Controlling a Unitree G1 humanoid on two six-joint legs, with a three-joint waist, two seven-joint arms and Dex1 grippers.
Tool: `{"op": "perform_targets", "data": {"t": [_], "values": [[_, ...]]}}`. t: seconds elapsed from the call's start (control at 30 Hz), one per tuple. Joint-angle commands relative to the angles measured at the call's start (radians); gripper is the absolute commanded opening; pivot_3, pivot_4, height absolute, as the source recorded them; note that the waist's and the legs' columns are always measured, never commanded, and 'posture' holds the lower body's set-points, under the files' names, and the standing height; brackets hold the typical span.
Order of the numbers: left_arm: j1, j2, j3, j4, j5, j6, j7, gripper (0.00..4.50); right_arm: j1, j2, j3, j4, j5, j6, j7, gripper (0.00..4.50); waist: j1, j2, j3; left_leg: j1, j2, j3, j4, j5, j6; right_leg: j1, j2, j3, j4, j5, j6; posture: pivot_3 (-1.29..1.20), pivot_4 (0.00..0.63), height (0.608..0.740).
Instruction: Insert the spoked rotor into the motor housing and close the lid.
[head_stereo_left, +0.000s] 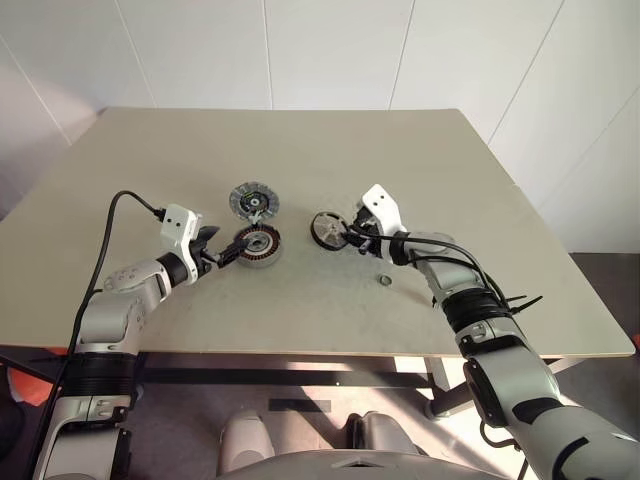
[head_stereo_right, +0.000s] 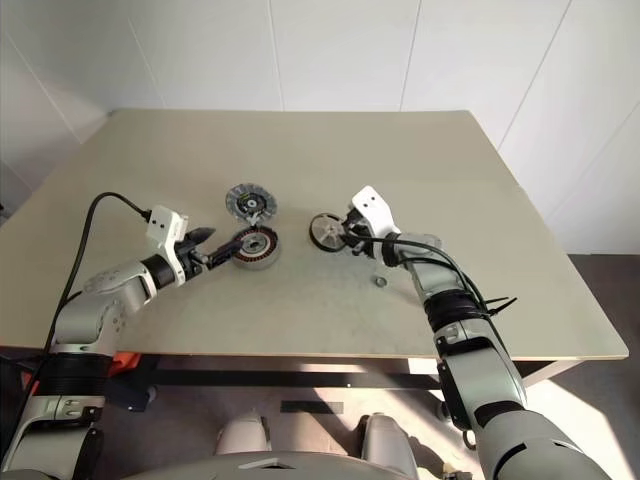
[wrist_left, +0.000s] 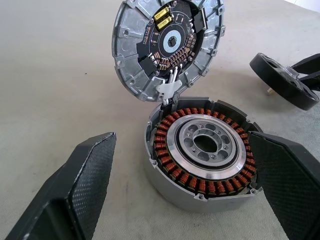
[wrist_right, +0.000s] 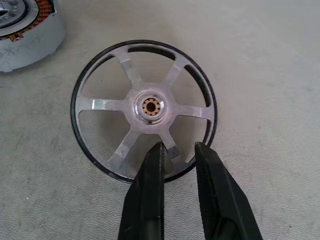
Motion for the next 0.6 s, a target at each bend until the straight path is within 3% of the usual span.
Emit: {"op": "perform_targets", "data": {"t": [0.03, 0.6], "values": [[-0.016, 0.008, 0.016, -0.016, -0.002, -0.004, 0.001, 4.50, -0.031, -0.009, -0.017, -0.018, 0.004, -0.002, -0.014, 0.02, 0.000, 0.000, 0.000, 0.000, 0.000, 0.000, 0.000, 0.000, 0.000, 0.000, 0.000, 0.000, 0.000, 0.000, 0.000, 0.00, 0.000, 0.740], [-0.007, 0.007, 0.016, -0.018, 0.002, -0.006, 0.006, 4.50, -0.042, -0.030, -0.022, -0.055, -0.002, 0.003, -0.035, 0.02, 0.000, 0.000, 0.000, 0.000, 0.000, 0.000, -0.001, 0.000, 0.000, 0.000, 0.000, -0.001, -0.001, 0.000, -0.001, 0.00, 0.000, 0.740]]}}
